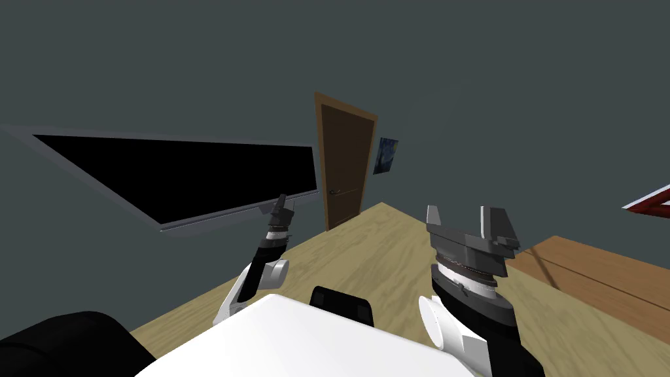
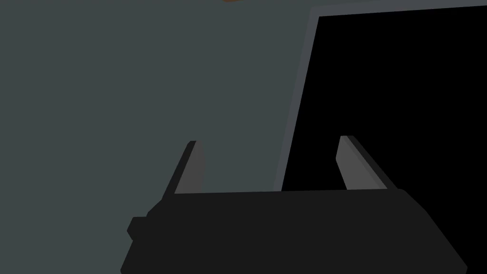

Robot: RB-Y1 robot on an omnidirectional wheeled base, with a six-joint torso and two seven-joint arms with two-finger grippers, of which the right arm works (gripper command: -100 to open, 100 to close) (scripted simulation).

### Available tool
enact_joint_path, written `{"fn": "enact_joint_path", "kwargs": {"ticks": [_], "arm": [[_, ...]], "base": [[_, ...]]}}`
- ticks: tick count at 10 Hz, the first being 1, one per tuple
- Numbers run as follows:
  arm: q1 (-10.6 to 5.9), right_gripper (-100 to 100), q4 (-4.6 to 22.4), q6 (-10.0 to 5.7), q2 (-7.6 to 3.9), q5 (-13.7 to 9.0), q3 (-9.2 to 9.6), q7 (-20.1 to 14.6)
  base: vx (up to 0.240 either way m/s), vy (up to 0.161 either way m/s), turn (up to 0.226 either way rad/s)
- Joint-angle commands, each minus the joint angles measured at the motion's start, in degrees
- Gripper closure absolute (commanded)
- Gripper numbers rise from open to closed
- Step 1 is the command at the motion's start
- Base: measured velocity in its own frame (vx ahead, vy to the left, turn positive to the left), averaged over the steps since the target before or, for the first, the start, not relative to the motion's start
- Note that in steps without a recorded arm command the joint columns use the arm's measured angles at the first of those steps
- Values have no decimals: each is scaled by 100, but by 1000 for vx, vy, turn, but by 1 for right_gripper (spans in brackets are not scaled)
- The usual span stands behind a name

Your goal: Pull the door open

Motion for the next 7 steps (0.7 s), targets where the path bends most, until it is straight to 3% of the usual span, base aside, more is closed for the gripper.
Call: {"fn": "enact_joint_path", "kwargs": {"ticks": [1,7], "arm": [[-85,-100,237,-21,-77,-6,32,-39],[-320,-100,896,-80,-278,-23,122,-146]], "base": [[89,-60,134],[84,34,65]]}}
